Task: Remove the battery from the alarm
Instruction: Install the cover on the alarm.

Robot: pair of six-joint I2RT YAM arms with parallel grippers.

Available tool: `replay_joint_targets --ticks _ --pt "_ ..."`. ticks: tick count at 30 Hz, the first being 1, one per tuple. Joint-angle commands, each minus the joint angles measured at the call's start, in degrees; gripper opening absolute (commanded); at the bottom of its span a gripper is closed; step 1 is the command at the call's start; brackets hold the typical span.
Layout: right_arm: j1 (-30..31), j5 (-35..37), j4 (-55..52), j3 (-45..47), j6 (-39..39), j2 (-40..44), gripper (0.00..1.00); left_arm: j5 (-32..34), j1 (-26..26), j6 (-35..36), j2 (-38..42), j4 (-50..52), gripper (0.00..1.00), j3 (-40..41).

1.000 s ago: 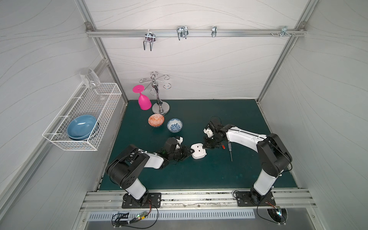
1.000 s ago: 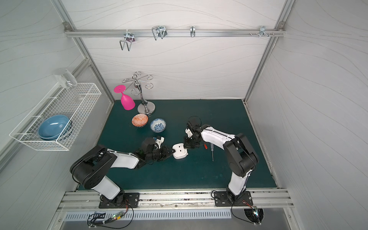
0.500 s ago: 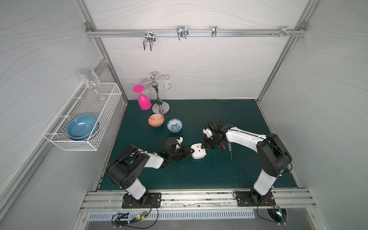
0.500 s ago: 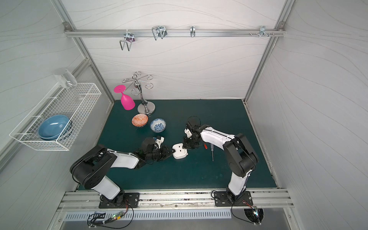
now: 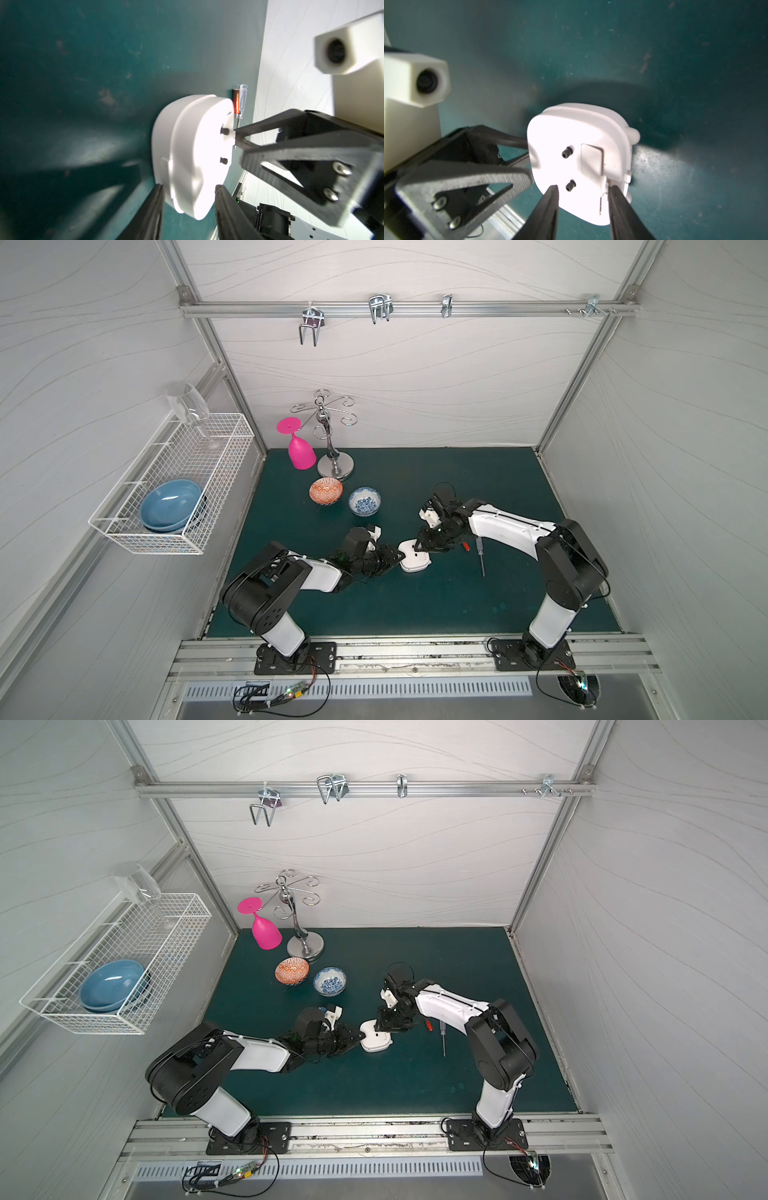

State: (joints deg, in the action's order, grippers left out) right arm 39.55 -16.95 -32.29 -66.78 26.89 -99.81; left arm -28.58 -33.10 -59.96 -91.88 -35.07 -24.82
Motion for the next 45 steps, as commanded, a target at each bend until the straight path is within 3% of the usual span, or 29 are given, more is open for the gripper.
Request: replay_joint_targets --ticks 1,8,24,27,32,34,36,39,45 --pt "0.18 3.86 -5.58 -1.63 -2.75 3.36 0.49 1.26 0.13 1.53 1.75 0.83 0.45 -0.42" --pt "-0.34 7.77 -7.42 -2.47 -4.79 1.67 0.53 1.69 0.55 2.09 3.58 2.63 0.46 -0.23" --pt "0.37 9.99 -5.83 -2.14 -5.89 -5.16 0.49 1.61 0.91 2.48 5.58 3.44 0.48 0.15" --pt "0.0 9.77 -3.34 -1.27 -7.38 -1.52 0.6 2.04 1.4 2.62 6.87 3.8 0.5 0.92" --pt "-2.09 8.71 1.92 1.09 -21.54 6.28 0.98 2.54 3.04 3.35 10.3 5.63 0.56 2.86" --pt "-3.16 9.1 0.53 1.23 -29.02 6.84 0.99 2.67 3.72 3.76 11.79 6.92 0.58 3.47" --pt "-4.86 7.28 -3.12 -0.14 -30.8 5.69 0.99 2.74 4.35 3.77 13.16 7.54 0.58 4.13" --pt "-4.9 0.71 -2.82 1.17 -27.42 5.05 0.99 2.81 5.38 3.4 14.4 7.87 0.58 5.06" --pt "0.87 -2.04 1.62 4.03 -20.13 2.92 0.99 1.85 7.4 3.65 16.06 8.8 0.57 6.08"
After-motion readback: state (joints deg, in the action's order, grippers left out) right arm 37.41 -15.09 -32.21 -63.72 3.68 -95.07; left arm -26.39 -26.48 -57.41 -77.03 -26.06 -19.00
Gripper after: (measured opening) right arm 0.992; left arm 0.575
